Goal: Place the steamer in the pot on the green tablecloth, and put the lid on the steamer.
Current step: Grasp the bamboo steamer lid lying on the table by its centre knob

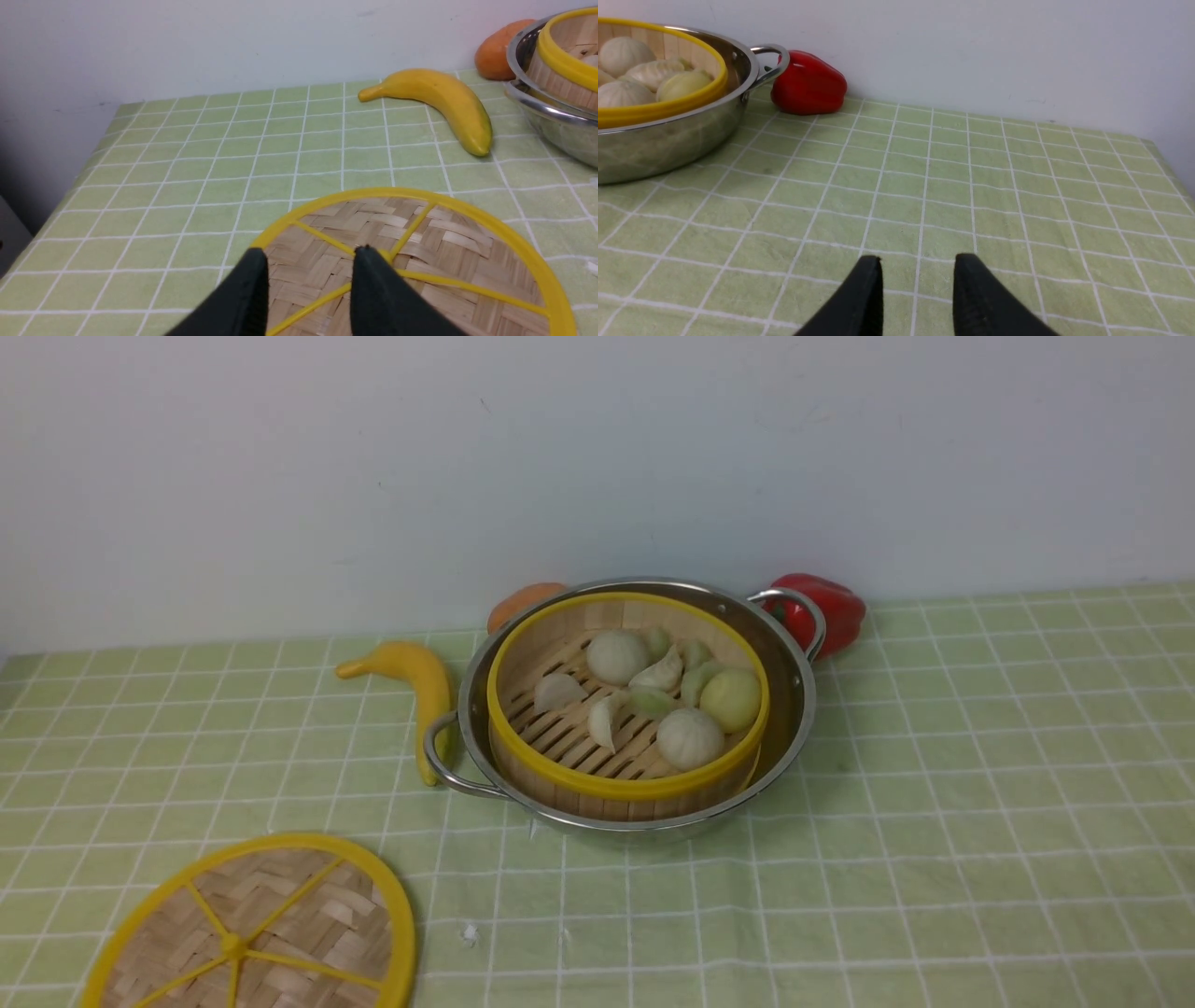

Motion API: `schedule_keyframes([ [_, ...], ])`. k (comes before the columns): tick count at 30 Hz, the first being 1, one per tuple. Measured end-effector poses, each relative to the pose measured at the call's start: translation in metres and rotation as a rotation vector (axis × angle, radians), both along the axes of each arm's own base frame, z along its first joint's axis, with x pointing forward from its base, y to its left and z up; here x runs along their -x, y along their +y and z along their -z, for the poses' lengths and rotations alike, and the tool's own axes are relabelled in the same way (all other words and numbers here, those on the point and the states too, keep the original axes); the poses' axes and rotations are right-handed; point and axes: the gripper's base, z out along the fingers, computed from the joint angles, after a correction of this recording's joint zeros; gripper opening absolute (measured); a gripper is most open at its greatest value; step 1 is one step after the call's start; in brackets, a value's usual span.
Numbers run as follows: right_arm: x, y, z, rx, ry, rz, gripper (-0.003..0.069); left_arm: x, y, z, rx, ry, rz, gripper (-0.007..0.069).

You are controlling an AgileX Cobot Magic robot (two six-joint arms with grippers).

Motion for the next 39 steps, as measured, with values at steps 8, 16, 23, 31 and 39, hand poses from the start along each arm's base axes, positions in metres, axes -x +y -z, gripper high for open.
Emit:
schedule_keyframes([
  [8, 0.0, 0.0, 0.0, 0.0, 0.0, 0.0, 0.0239, 0.0, 0.0, 0.0, 0.004, -0.003, -0.001, 0.0243],
  [16, 0.0, 0.0, 0.0, 0.0, 0.0, 0.0, 0.0239, -0.003, -0.005, -0.013, 0.443, -0.181, -0.032, 0.0243],
  [23, 0.0, 0.0, 0.0, 0.0, 0.0, 0.0, 0.0239, -0.003, 0.0, -0.024, 0.593, -0.338, -0.077, 0.0243],
  [31, 0.0, 0.0, 0.0, 0.0, 0.0, 0.001, 0.0239, 0.002, -0.003, -0.06, 0.634, -0.411, -0.031, 0.0243],
  [39, 0.0, 0.0, 0.0, 0.0, 0.0, 0.001, 0.0239, -0.016, -0.018, -0.123, 0.375, 0.084, 0.121, 0.0243],
])
